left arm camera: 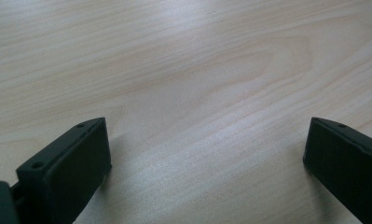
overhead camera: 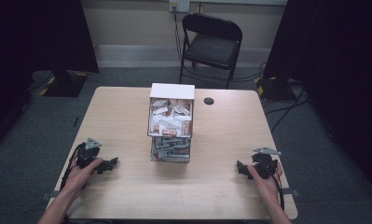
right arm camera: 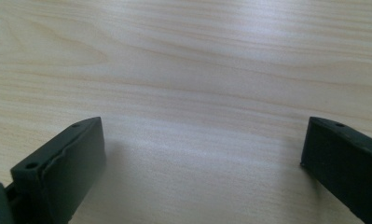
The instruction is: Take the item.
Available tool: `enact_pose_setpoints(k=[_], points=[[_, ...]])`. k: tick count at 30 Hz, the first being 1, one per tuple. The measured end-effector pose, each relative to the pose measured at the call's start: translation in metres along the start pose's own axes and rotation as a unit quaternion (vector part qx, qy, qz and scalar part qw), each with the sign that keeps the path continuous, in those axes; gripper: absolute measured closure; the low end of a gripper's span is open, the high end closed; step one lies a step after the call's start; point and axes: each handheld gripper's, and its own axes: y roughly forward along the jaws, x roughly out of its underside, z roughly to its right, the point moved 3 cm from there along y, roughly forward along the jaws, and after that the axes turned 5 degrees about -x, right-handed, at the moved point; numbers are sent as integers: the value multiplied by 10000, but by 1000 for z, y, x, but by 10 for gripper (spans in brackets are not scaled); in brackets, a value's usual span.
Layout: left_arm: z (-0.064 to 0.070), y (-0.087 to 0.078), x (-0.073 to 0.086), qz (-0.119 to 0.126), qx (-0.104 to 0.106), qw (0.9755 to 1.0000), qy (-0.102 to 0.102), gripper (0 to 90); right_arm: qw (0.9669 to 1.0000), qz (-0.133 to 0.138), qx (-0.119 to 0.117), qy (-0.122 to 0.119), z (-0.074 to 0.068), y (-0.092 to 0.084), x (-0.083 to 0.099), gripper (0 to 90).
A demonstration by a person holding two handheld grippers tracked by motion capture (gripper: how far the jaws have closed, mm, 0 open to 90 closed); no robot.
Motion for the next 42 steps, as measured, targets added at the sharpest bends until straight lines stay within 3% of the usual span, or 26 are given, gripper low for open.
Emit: enact_pose_setpoints(k=[7, 9, 11, 12, 13, 16, 17, 23, 32, 42], points=[[0, 0, 0, 0, 0, 10000, 1, 1, 10000, 3, 11, 33, 0, -2, 0, 27], [0, 0, 0, 0, 0, 10000, 1, 1, 9999, 82, 40, 46, 0, -5, -1, 185], [0, 0, 0, -1, 1, 10000, 2, 1, 9999, 102, 24, 42, -1, -6, -2, 180], [0, 0, 0, 0, 0, 10000, 1, 1, 10000, 89, 19, -5, -2, -6, -2, 123], [0, 0, 0, 1, -1, 10000, 0, 1, 9999, 119, 14, -17, -3, -8, -3, 177], [0, 0, 0, 6, 6, 10000, -25, 1, 9999, 123, -8, -10, -4, -10, -4, 146], [0, 0, 0, 6, 6, 10000, -25, 1, 9997, 239, -6, 52, -3, -12, -5, 153], [0, 0, 0, 6, 6, 10000, -25, 1, 9990, 374, -186, 163, -3, -19, -8, 192], [0, 0, 0, 7, 6, 10000, -26, 1, 9962, 573, -638, -153, -25, -24, -16, 267], [0, 0, 0, 7, 8, 10000, -26, 1, 9922, 721, -1003, -141, -37, -35, -24, 339]])
